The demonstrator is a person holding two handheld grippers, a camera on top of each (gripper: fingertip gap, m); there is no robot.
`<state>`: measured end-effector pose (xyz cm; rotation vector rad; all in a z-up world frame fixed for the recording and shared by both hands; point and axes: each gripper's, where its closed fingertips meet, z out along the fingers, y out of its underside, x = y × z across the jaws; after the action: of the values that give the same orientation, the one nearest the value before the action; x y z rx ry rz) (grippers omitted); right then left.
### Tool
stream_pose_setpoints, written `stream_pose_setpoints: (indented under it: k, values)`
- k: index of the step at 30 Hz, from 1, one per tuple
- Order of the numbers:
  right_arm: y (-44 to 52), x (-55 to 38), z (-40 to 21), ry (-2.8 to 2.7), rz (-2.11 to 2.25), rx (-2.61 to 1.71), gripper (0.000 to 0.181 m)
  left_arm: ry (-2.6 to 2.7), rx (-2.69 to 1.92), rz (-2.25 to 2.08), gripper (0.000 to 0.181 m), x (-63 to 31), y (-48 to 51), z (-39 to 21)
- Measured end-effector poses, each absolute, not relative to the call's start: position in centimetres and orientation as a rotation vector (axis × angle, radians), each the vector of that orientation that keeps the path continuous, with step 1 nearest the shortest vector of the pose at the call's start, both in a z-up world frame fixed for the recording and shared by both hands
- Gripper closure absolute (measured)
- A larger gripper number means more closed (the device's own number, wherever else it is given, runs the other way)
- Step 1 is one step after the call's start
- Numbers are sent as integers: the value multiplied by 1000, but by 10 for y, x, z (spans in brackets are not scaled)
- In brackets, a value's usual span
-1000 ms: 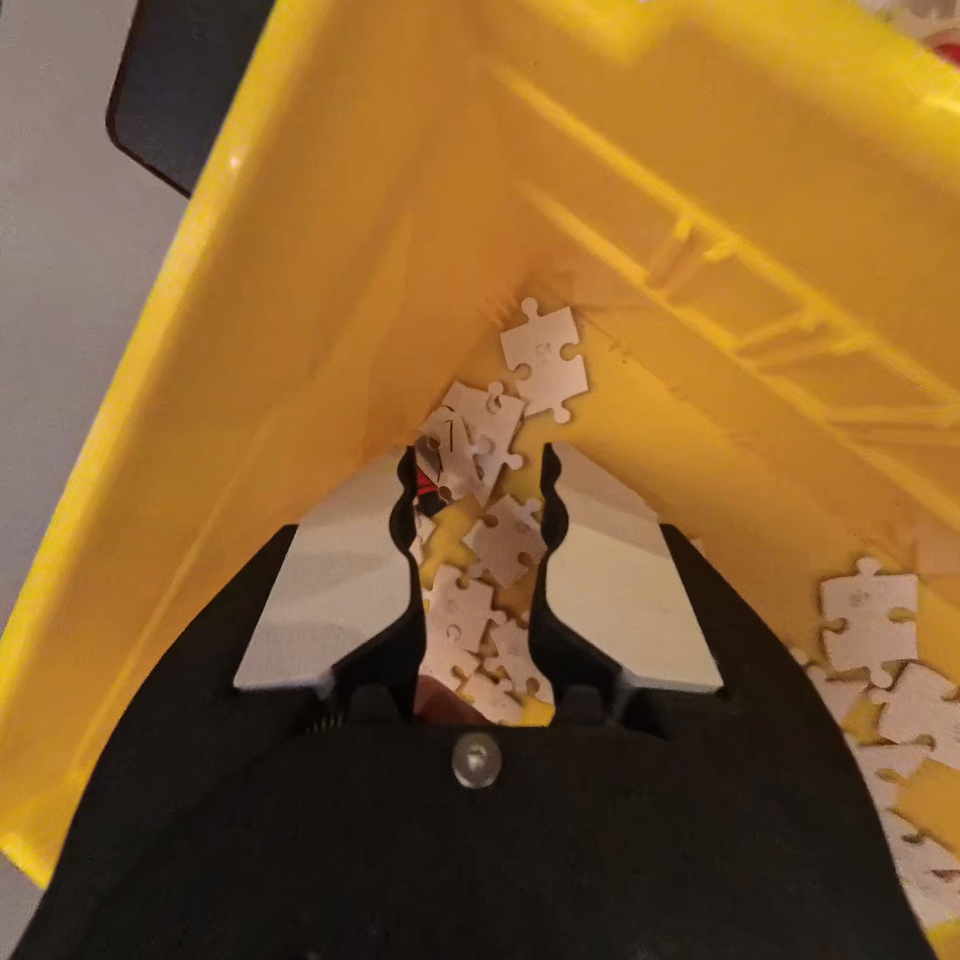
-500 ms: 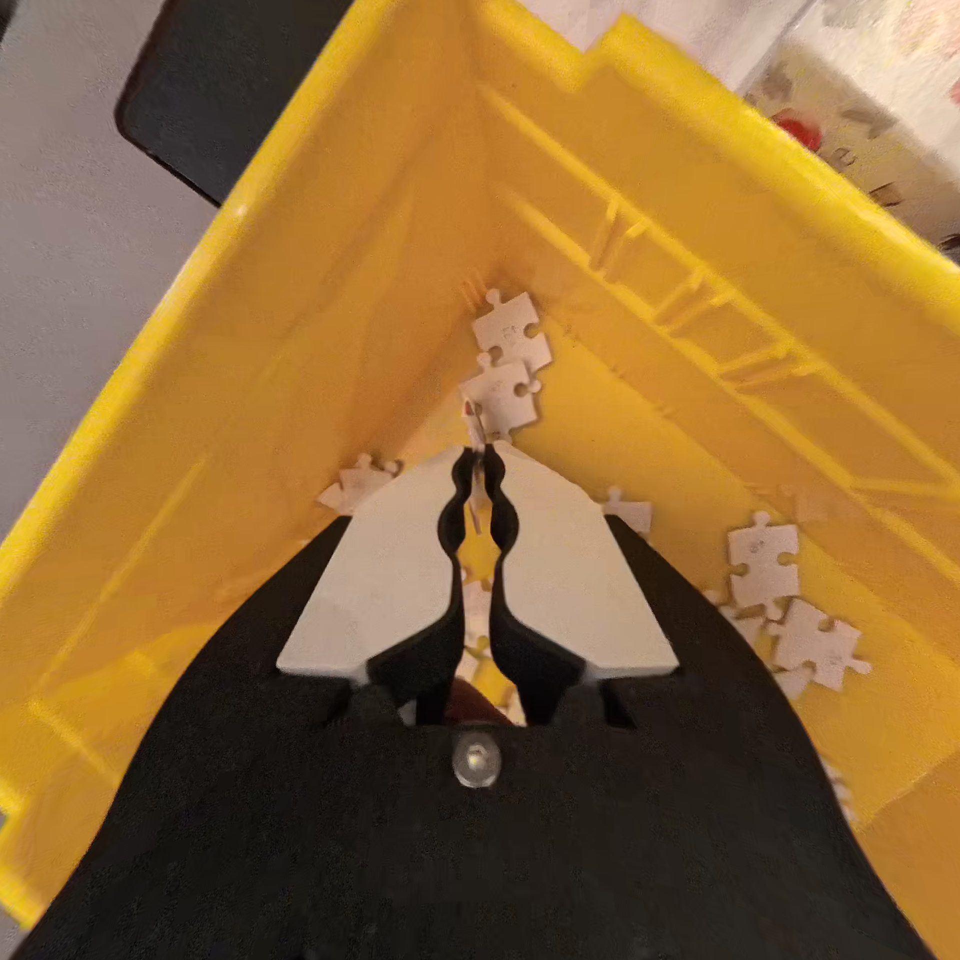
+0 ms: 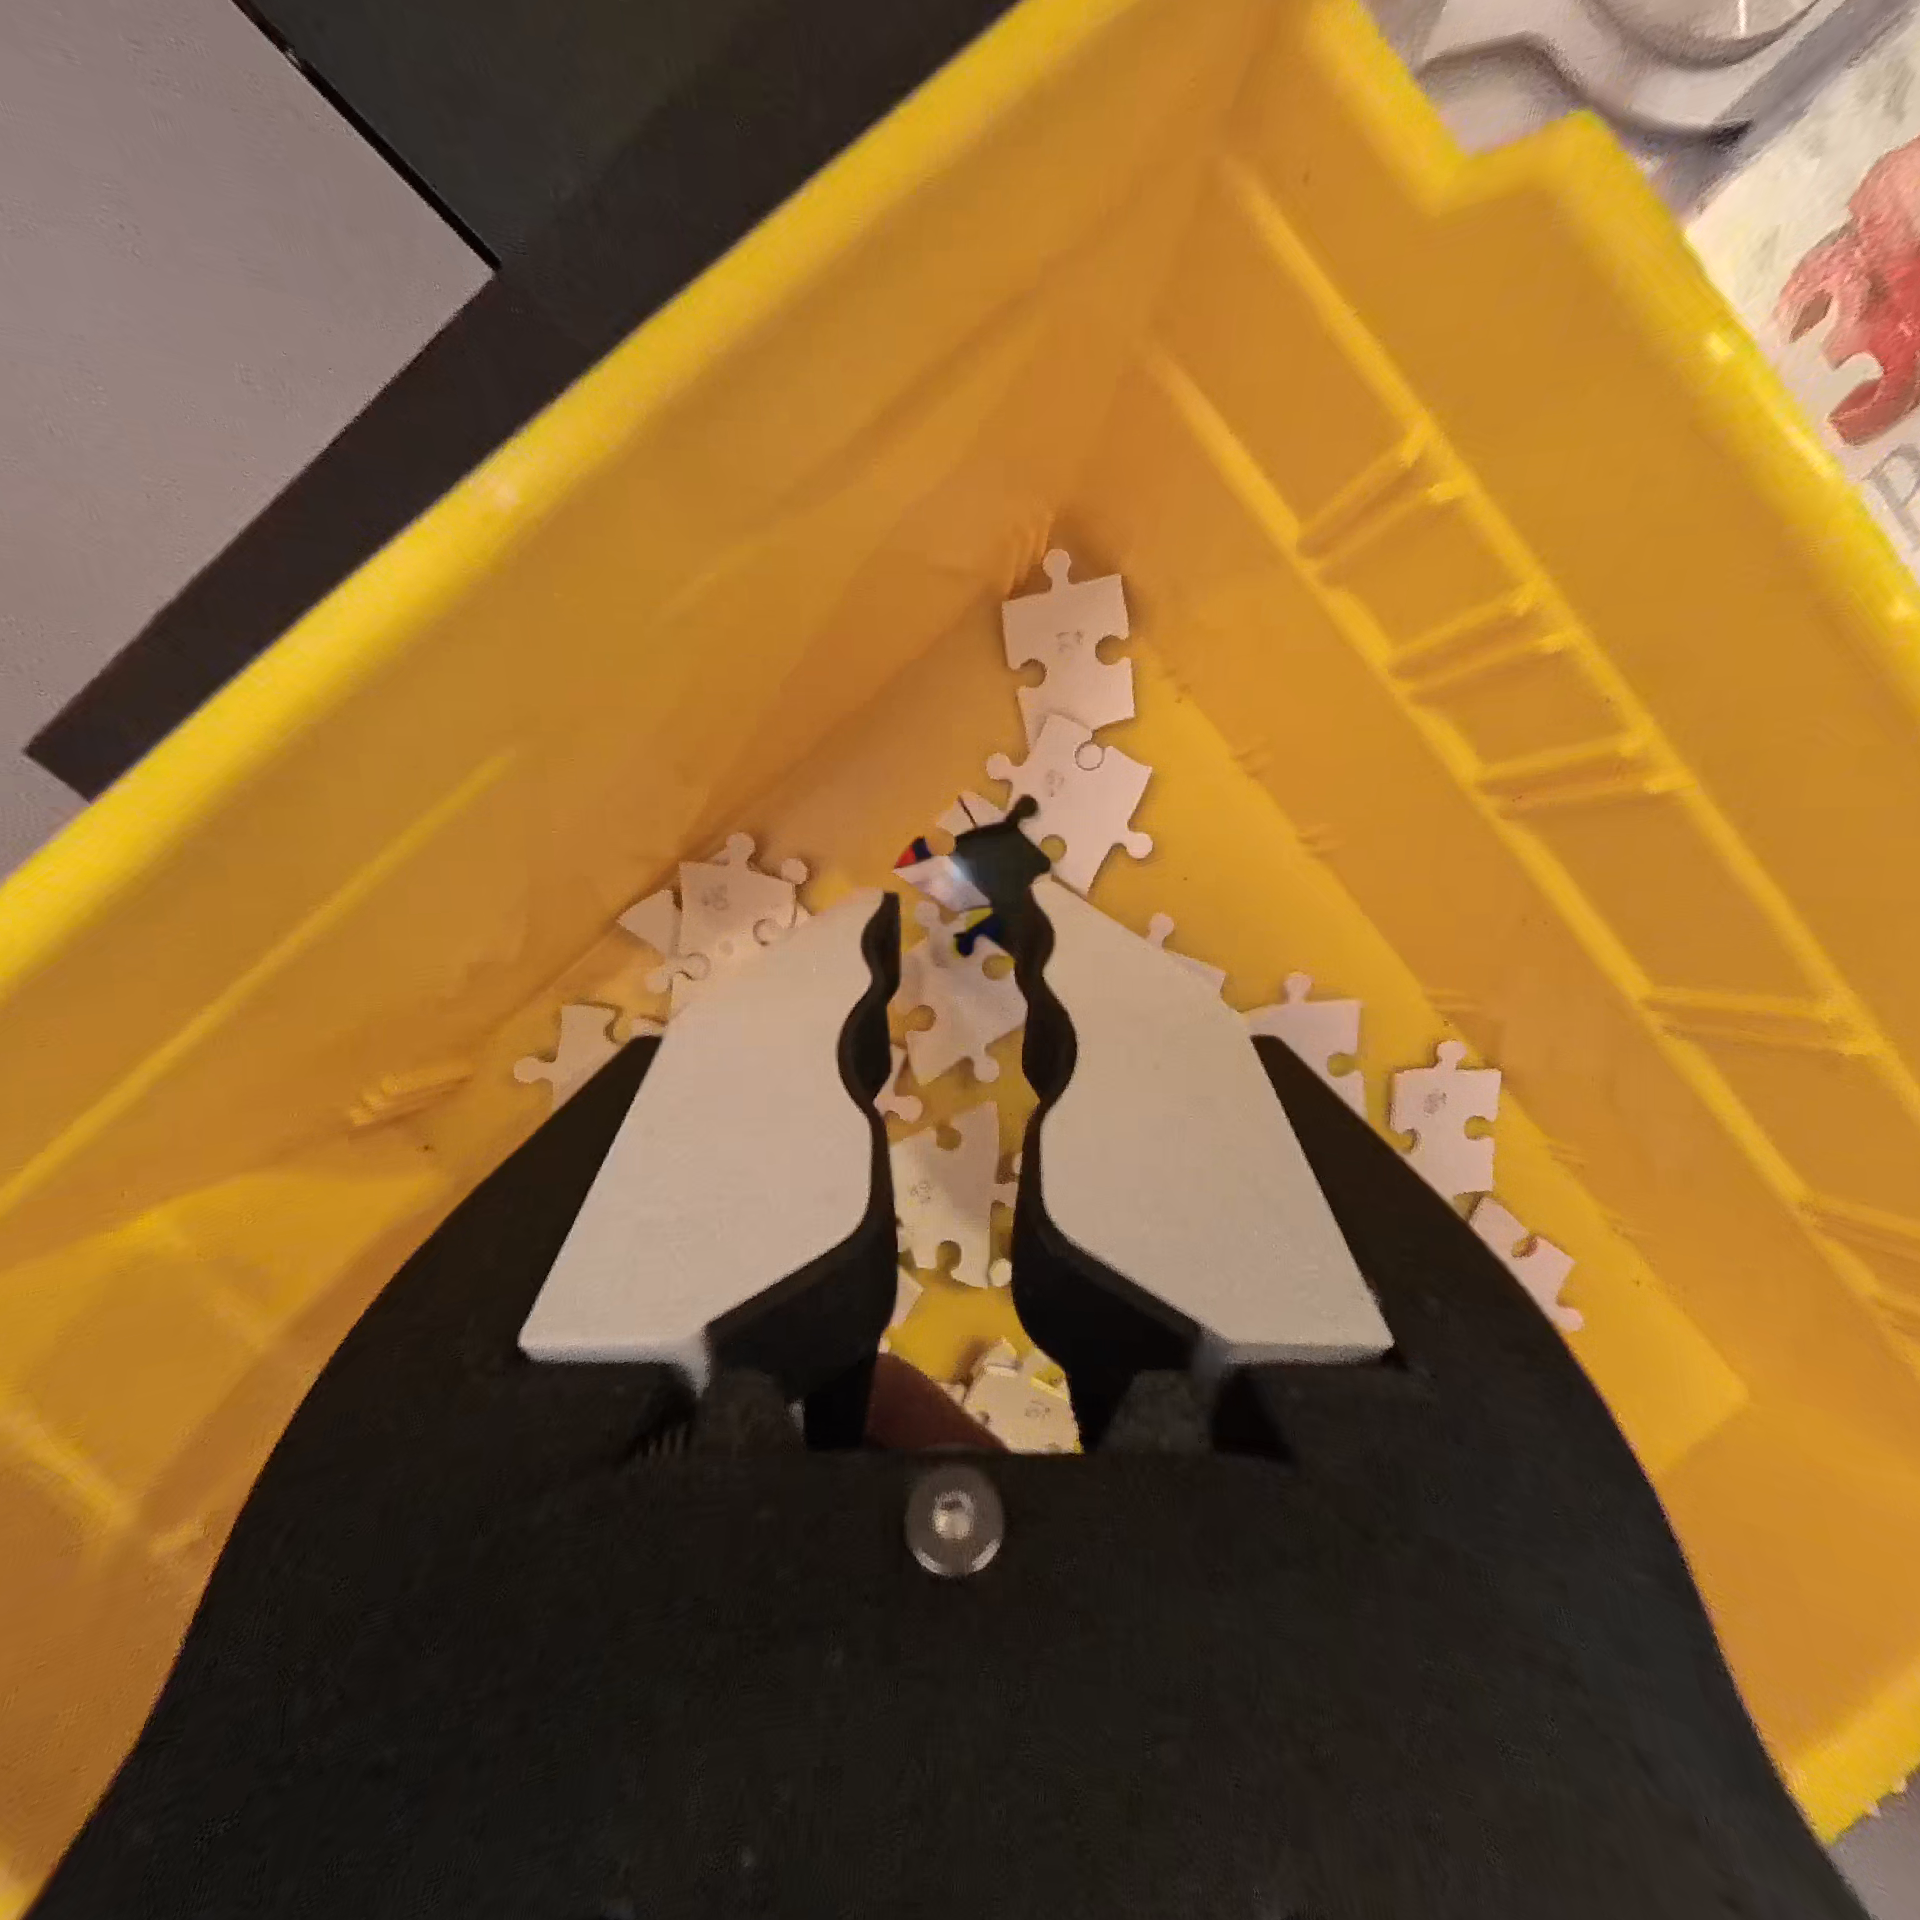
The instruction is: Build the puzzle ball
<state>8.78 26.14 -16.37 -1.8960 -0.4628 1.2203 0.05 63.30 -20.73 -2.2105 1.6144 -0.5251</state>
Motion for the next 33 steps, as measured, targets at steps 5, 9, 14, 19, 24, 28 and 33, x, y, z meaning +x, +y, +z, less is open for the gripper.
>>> stream_pose_setpoints:
  k: [5, 9, 14, 19, 24, 28, 33]
  values:
    - [261, 88, -164, -462, 1223, -1896, 157, 1652, -2163, -476, 157, -1, 636, -200]
    - [262, 88, -164, -462, 1220, -1897, 157, 1863, -2029, -297, 148, -3, 624, -213]
    - [262, 88, -164, -462, 1220, -1898, 157, 1981, -1918, -141, 146, 2, 614, -227]
    - [261, 88, -164, -463, 1220, -1895, 157, 1948, -1903, -75, 164, 3, 620, -231]
    - [261, 88, -163, -465, 1222, -1891, 157, 1858, -1948, -159, 178, 6, 621, -215]
    - [261, 88, -163, -466, 1225, -1890, 157, 1720, -2092, -462, 180, 7, 619, -196]
    - [261, 88, -163, -467, 1225, -1890, 158, 1609, -2345, -551, 178, -4, 630, -217]
